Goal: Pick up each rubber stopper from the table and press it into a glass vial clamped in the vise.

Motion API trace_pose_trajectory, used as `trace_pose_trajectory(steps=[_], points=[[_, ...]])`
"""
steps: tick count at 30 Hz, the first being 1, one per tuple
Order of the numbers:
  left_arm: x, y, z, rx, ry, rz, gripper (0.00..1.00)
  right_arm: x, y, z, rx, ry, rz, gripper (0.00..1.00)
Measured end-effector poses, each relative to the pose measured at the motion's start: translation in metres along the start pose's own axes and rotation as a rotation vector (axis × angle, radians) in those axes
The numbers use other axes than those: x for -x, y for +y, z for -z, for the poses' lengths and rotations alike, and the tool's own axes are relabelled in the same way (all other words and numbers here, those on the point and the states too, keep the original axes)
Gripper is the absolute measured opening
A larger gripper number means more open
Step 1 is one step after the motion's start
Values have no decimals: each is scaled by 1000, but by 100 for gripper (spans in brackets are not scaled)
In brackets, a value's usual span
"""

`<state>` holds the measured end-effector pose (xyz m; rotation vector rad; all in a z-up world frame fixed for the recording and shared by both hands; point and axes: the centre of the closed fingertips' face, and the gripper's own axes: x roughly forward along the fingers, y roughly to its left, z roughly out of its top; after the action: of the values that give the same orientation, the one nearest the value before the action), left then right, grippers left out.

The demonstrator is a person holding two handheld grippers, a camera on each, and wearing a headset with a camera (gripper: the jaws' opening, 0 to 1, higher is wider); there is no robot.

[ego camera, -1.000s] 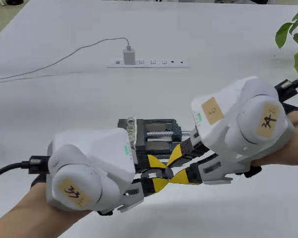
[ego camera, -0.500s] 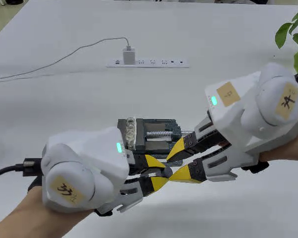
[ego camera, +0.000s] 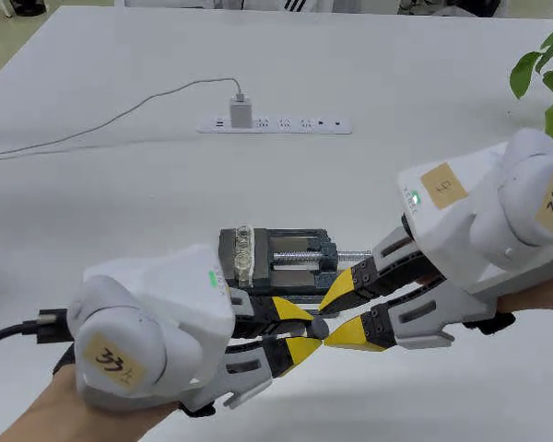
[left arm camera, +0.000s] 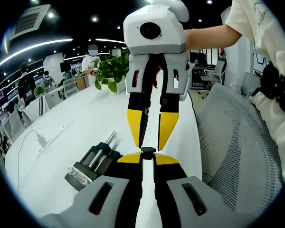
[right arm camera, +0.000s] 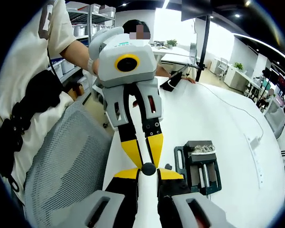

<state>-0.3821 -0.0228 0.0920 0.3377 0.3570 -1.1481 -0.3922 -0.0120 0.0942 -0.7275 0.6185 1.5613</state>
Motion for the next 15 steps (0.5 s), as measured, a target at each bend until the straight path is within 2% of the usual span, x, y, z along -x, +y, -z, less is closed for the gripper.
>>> trace_pose_trajectory(steps=[15], points=[[-3,-3,2,24,5,10,4,-3,2,4,16,24,-9,9]])
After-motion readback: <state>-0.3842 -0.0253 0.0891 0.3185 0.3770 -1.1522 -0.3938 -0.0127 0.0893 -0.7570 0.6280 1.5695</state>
